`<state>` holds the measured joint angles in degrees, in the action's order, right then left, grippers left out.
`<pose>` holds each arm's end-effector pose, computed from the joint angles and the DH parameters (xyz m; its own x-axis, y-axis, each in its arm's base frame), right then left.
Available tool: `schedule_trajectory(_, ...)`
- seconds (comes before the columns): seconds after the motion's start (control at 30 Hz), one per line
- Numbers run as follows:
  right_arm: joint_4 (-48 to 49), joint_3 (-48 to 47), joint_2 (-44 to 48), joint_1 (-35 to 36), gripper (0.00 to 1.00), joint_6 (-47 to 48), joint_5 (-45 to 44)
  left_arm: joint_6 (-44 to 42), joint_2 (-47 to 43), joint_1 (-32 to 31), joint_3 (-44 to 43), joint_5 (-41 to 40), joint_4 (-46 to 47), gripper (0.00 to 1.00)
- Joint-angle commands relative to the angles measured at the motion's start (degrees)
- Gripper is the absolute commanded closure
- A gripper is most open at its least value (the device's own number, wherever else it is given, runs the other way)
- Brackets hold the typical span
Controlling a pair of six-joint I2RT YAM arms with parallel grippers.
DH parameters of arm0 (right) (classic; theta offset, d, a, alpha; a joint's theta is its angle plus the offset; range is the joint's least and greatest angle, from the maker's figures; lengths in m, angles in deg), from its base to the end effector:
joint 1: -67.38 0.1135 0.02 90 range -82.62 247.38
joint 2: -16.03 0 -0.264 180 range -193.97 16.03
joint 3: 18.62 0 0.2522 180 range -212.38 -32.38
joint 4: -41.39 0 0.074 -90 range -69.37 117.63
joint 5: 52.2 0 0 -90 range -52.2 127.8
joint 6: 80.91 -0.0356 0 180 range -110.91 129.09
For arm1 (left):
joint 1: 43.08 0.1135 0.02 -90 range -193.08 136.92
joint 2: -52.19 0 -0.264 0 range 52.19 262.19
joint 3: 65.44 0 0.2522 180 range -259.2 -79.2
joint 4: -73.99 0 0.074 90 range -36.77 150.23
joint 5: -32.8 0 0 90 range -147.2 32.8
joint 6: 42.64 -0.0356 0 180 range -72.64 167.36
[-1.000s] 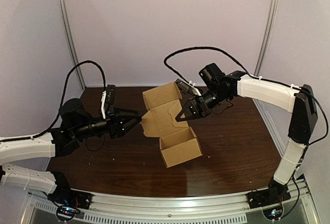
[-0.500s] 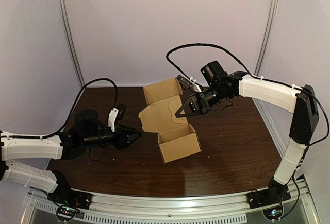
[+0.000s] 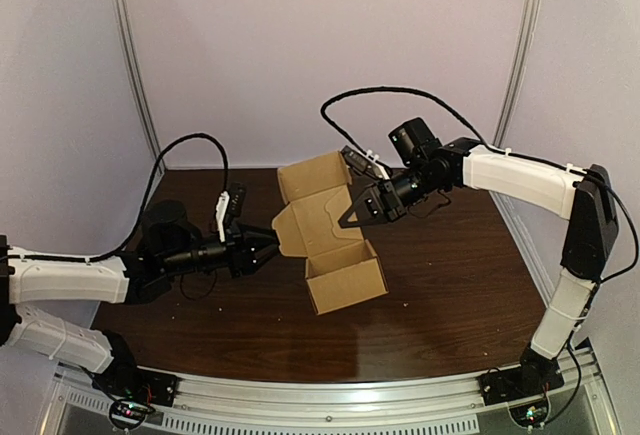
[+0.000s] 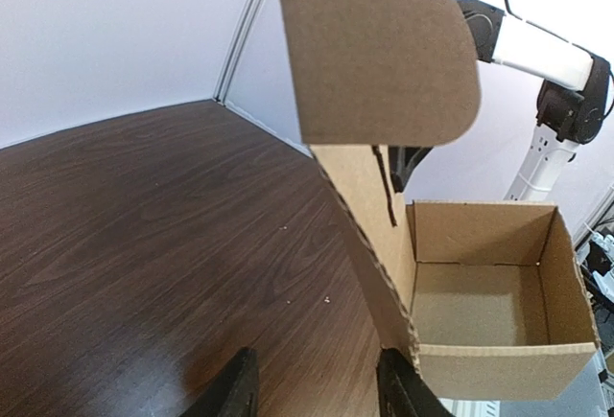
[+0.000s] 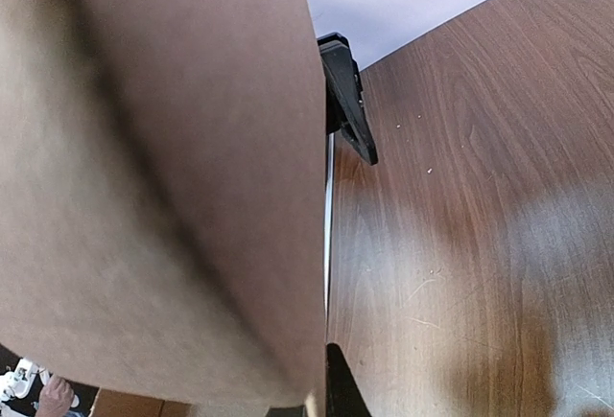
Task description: Fold the paper box
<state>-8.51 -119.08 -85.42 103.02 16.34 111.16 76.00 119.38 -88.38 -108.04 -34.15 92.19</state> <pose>0.2871 0.2478 0.3026 -0.5425 -0.4334 -0.7196 -0.7324 -0.1756 0.6579 0.1681 -0.1897 0.2400 -0.5134 -0.1082 -0.8513 0.7767 0.3632 -0.5146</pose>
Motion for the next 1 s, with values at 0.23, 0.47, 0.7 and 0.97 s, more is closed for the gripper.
schedule_trajectory(0.23,1.6,1.3,0.1,1.2,1.0,-1.0,-0.7,3.7,4.4,0.2,-2.6,7.6,11.4,0.53)
schedule_trajectory(0.47,1.1,1.4,0.4,3.0,1.0,-0.6,0.7,6.6,9.4,-0.4,-4.0,9.5,17.7,0.53)
schedule_trajectory(0.7,0.6,1.2,0.4,3.7,1.0,-0.2,2.7,7.3,12.4,-0.9,-5.3,9.2,19.5,0.57)
schedule_trajectory(0.97,-0.2,1.7,0.7,4.5,1.0,0.9,5.2,11.0,17.9,-0.9,-6.5,11.2,26.3,0.78)
